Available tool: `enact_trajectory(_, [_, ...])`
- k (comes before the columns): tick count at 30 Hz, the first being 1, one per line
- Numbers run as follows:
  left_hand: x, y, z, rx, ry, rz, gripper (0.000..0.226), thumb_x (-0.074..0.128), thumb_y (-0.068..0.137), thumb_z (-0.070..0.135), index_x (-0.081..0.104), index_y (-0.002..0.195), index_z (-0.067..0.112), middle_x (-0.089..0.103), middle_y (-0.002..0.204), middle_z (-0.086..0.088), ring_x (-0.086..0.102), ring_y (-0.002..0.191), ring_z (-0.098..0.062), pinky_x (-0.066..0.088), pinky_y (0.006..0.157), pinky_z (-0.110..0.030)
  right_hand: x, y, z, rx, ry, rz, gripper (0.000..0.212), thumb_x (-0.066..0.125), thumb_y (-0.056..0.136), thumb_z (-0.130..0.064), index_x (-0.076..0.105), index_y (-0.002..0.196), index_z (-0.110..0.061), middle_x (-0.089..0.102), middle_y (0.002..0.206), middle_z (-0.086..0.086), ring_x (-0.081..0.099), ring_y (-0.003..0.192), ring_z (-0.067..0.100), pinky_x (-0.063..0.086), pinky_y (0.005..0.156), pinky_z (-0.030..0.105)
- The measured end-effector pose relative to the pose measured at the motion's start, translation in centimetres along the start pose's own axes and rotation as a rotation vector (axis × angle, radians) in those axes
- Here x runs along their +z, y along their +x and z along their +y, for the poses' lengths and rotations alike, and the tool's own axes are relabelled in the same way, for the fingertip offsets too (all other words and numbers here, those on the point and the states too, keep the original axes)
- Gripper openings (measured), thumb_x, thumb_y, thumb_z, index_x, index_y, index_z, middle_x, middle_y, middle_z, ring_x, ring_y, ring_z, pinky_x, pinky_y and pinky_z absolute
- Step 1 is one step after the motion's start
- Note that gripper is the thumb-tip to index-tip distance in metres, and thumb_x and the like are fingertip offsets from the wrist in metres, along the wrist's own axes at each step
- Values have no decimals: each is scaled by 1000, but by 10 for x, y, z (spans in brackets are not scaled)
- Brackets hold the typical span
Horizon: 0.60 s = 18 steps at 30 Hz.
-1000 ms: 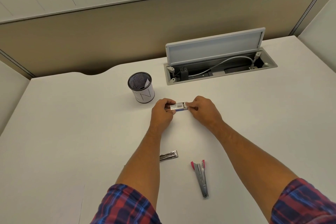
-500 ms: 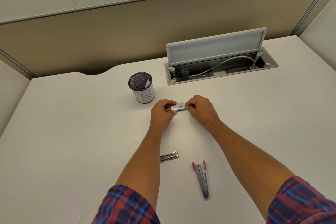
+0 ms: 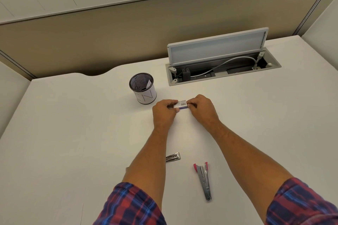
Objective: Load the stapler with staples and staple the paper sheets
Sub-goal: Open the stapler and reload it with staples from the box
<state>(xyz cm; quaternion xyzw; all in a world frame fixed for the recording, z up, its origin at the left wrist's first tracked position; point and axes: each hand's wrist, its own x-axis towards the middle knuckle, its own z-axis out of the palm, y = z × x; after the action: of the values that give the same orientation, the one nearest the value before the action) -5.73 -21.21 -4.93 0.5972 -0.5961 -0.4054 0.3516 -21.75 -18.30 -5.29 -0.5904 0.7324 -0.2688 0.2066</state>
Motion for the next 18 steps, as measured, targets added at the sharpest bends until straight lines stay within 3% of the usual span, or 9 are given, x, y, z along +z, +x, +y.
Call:
enact_trajectory(4, [0,-1,1,15,27,-5,36,82,75,-5,77,109,6,75,108,-9,72,96,-20,58,92,-30,1,-3,-1,26,12,16,26,61,102,-18,75,123,-13,69,112,12,65,98,26,50,80,28])
enact_trajectory(8, [-8,-7,3,117,72,23,34,81,75,-5,74,104,10,66,111,-2,65,95,-17,51,75,-12,-3,-16,-2,54,-5,102,29,63,102,-24,71,127,-12,71,122,9,67,104,23,53,89,30])
enact_trajectory(11, [-21,-17,3,187,95,30,23,79,79,-3,75,96,13,64,108,4,62,98,-14,54,81,-22,-6,-33,-6,27,32,170,25,67,99,-26,72,119,-12,73,118,7,68,98,21,51,84,25])
enact_trajectory(15, [-41,-45,0,221,139,34,19,72,85,1,76,91,18,68,102,8,63,94,-11,55,83,-33,-11,-63,-24,-107,173,213,12,78,91,-20,77,97,-9,75,95,5,66,78,17,56,75,31])
enact_trajectory(18, [-56,-70,-7,256,198,-13,12,70,88,10,75,92,21,71,99,10,64,92,-11,55,81,-34,-8,-87,-41,-188,237,136,9,83,86,-18,79,91,-12,73,88,0,63,71,8,50,71,18])
